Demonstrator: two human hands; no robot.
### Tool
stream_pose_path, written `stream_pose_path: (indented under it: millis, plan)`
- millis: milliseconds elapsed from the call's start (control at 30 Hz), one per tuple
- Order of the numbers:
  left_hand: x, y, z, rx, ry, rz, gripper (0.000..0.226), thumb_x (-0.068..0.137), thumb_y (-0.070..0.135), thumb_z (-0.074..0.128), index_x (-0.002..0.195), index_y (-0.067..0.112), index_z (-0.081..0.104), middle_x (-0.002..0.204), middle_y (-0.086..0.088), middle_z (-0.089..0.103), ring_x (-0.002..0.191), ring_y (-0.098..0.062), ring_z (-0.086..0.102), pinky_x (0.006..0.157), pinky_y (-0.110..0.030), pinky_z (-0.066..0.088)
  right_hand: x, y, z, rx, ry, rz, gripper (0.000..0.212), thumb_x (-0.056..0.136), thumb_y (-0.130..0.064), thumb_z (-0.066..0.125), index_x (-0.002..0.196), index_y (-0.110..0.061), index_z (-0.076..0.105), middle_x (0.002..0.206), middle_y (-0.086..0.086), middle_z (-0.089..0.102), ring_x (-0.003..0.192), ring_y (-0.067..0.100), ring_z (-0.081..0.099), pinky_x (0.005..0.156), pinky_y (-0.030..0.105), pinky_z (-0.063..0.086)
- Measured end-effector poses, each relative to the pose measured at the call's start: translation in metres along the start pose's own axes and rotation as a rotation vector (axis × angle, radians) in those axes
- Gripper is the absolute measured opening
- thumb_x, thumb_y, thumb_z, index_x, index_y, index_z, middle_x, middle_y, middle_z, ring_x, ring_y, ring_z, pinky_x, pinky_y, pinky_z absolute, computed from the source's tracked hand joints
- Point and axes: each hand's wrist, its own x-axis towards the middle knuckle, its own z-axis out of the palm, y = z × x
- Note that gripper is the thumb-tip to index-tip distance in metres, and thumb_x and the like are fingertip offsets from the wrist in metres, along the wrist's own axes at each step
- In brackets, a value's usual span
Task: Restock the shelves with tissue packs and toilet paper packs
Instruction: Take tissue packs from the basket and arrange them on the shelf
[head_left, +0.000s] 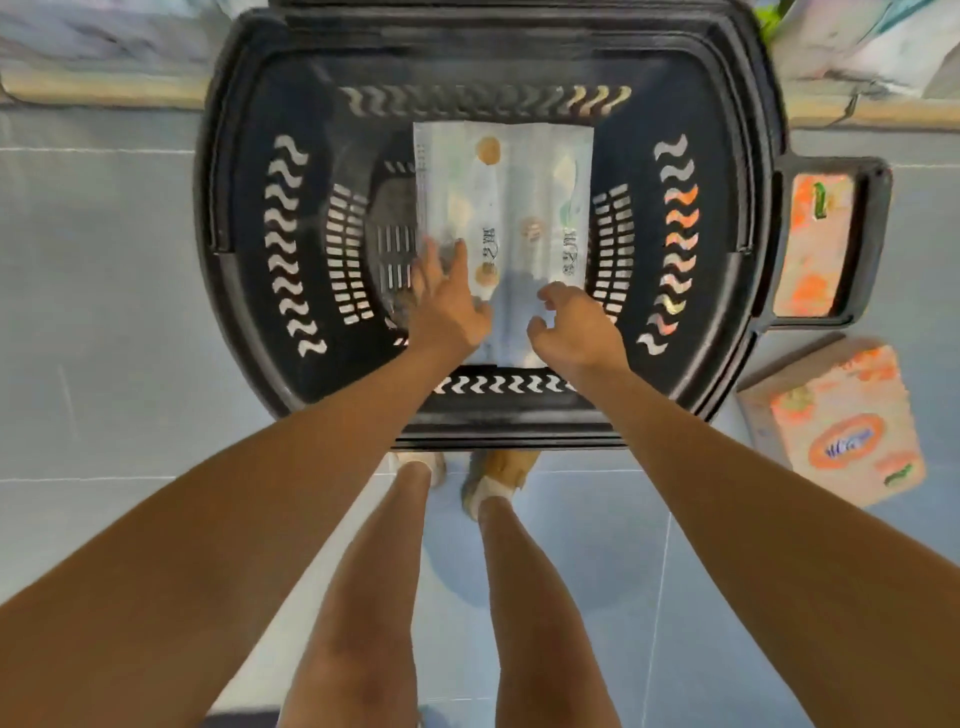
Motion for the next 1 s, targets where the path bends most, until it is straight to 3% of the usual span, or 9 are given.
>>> stream_pose_path:
  millis: [300, 367, 433, 533, 633, 767, 1000]
  plan:
    - [0.029, 0.0, 0.029, -0.081, -0.03, -0.144, 0.122, 0.077, 0.039, 0.074, 0.144, 0.034, -0.028, 0.15, -0.011, -0.039, 0.145, -0.04, -0.012, 0.112, -0.061, 0.014, 0.013, 0.008, 0.022, 0.061, 0.128, -0.004, 0.041, 0.091, -0.016, 0.049, 0.131, -0.01, 0.049, 0.13, 0.009, 0.049, 0.104, 0.027, 0.057, 0.081, 0.037, 0.05]
    - [0.034, -0.006, 0.026, -0.084, -0.016, -0.208, 0.124, 0.076, 0.038, 0.075, 0.142, 0.037, -0.029, 0.153, -0.011, -0.033, 0.144, -0.041, 0.001, 0.11, -0.062, 0.022, 0.014, 0.007, 0.023, 0.06, 0.117, -0.014, 0.042, 0.091, -0.015, 0.049, 0.132, -0.01, 0.049, 0.13, 0.01, 0.049, 0.105, 0.028, 0.057, 0.082, 0.039, 0.051]
    - [0.037, -0.013, 0.021, -0.1, 0.031, -0.253, 0.123, 0.074, 0.037, 0.075, 0.143, 0.039, -0.027, 0.154, -0.013, -0.009, 0.136, -0.041, 0.021, 0.104, -0.059, 0.034, 0.014, 0.004, 0.024, 0.058, 0.099, -0.017, 0.042, 0.091, -0.016, 0.049, 0.133, -0.01, 0.048, 0.13, 0.01, 0.049, 0.105, 0.028, 0.057, 0.082, 0.038, 0.051]
    - [0.039, -0.028, 0.005, -0.176, 0.092, -0.265, 0.121, 0.072, 0.031, 0.075, 0.144, 0.041, -0.022, 0.139, -0.015, 0.017, 0.123, -0.036, 0.032, 0.097, -0.048, 0.041, 0.013, -0.001, 0.021, 0.073, 0.073, -0.002, 0.045, 0.092, -0.017, 0.049, 0.137, -0.011, 0.044, 0.133, 0.009, 0.047, 0.108, 0.026, 0.056, 0.086, 0.038, 0.05]
    - [0.033, -0.038, -0.024, -0.265, 0.097, -0.232, 0.114, 0.076, 0.029, 0.072, 0.147, 0.039, -0.017, 0.135, -0.013, 0.02, 0.123, -0.034, 0.029, 0.096, -0.041, 0.035, 0.007, -0.009, 0.011, 0.092, 0.064, -0.011, 0.048, 0.093, -0.018, 0.05, 0.14, -0.013, 0.042, 0.136, 0.008, 0.047, 0.11, 0.025, 0.056, 0.09, 0.04, 0.05]
    - [0.008, -0.043, -0.065, -0.317, 0.08, -0.175, 0.114, 0.073, 0.027, 0.073, 0.147, 0.042, -0.012, 0.139, -0.011, 0.019, 0.131, -0.033, 0.024, 0.109, -0.047, 0.029, -0.011, -0.028, -0.011, 0.086, 0.072, -0.038, 0.051, 0.092, -0.02, 0.053, 0.14, -0.013, 0.042, 0.136, 0.008, 0.047, 0.115, 0.027, 0.055, 0.095, 0.042, 0.048]
    - [-0.067, -0.043, -0.147, -0.341, 0.025, 0.0, 0.112, 0.074, 0.023, 0.073, 0.147, 0.044, -0.008, 0.157, -0.003, 0.009, 0.145, -0.023, 0.008, 0.113, -0.045, 0.019, -0.057, -0.082, -0.076, 0.055, 0.124, -0.122, 0.053, 0.092, -0.022, 0.054, 0.142, -0.013, 0.039, 0.141, 0.009, 0.044, 0.118, 0.028, 0.054, 0.095, 0.042, 0.048]
